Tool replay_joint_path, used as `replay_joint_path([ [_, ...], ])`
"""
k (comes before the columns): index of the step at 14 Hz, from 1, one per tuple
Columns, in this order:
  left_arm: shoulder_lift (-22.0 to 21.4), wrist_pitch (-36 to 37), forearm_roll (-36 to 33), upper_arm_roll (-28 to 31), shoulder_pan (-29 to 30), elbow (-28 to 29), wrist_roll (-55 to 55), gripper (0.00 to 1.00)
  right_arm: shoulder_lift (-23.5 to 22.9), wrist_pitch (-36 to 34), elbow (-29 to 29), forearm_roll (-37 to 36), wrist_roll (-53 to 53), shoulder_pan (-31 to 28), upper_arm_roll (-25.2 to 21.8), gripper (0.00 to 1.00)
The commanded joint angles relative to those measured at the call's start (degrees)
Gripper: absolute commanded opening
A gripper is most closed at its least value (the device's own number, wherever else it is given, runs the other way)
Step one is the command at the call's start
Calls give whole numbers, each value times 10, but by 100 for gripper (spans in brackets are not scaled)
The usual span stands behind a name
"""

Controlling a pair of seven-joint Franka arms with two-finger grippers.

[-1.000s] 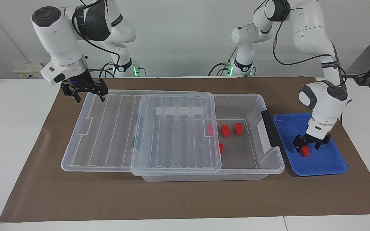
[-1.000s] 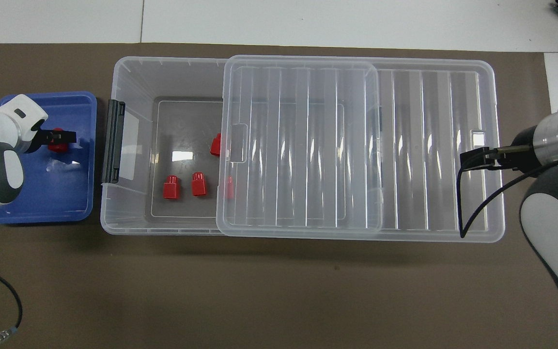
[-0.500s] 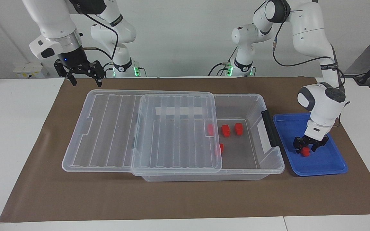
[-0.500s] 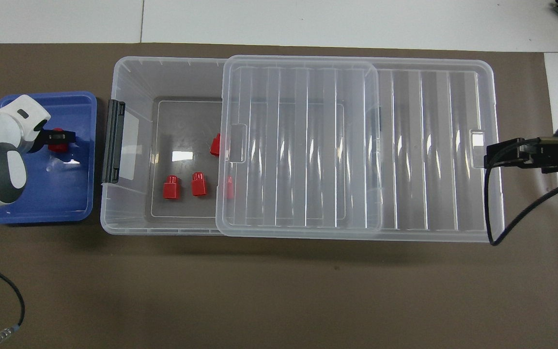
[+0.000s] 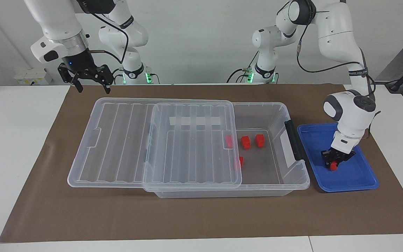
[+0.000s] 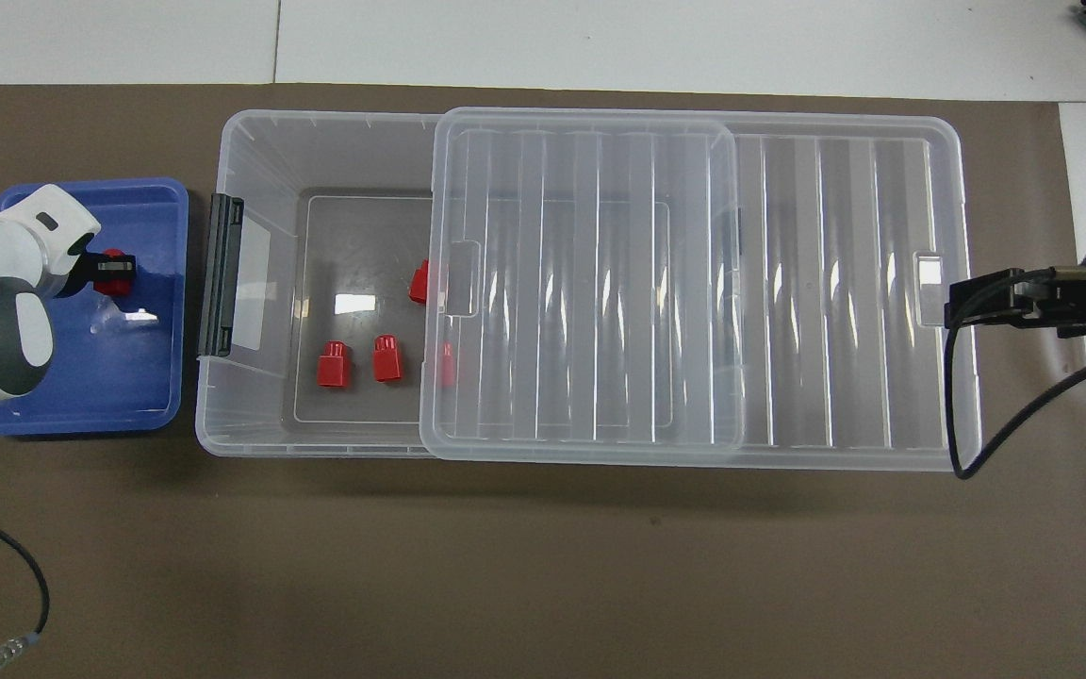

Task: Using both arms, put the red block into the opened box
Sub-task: 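Grasp the red block with the left gripper and lift it, then carry the red block with the left gripper over the open box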

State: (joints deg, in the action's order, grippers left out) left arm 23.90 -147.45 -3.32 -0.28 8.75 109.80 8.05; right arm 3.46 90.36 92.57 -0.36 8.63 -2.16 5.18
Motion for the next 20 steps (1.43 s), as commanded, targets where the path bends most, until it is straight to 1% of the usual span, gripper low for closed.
replay_joint_path([
  [1,-3,44,-11,1,0,-18,1,17,0,-7,-5,-7,4,-3,4,100],
  [3,-9,114,-13,2,-1,-55,1,17,0,-10,-6,-19,3,-2,4,100],
  [4,-11,164,-24,2,-1,-83,3,17,0,-11,-6,-19,3,-1,4,100],
  [5,-14,226,-34,1,-1,-122,4,17,0,-16,-6,-20,3,12,-2,100],
  [7,-17,348,-34,-2,0,-199,7,17,1,-24,-6,-22,3,47,-45,100],
  [8,-20,397,-33,-5,0,-227,7,17,1,-25,-6,-20,0,49,-50,100],
  [10,-39,459,-16,-18,-2,-245,-1,17,1,-25,-6,-20,-6,43,-47,100],
  [12,-61,477,32,-25,-8,-245,-45,17,1,-25,-5,-18,-6,42,-45,100],
  [13,-65,480,43,-26,-20,-244,-77,17,1,-25,-4,-18,-6,42,-45,100],
  [14,-67,481,43,-32,-43,-244,-115,17,1,-24,-2,-17,-6,42,-46,100],
  [16,-67,473,36,-47,-90,-244,-238,17,2,-24,1,-12,-6,41,-47,100],
  [18,-67,473,38,-78,-104,-244,-322,17,3,-24,2,-11,-7,38,-48,100],
  [20,-67,473,38,-112,-105,-252,-392,17,5,-24,4,-10,-9,33,-48,100],
])
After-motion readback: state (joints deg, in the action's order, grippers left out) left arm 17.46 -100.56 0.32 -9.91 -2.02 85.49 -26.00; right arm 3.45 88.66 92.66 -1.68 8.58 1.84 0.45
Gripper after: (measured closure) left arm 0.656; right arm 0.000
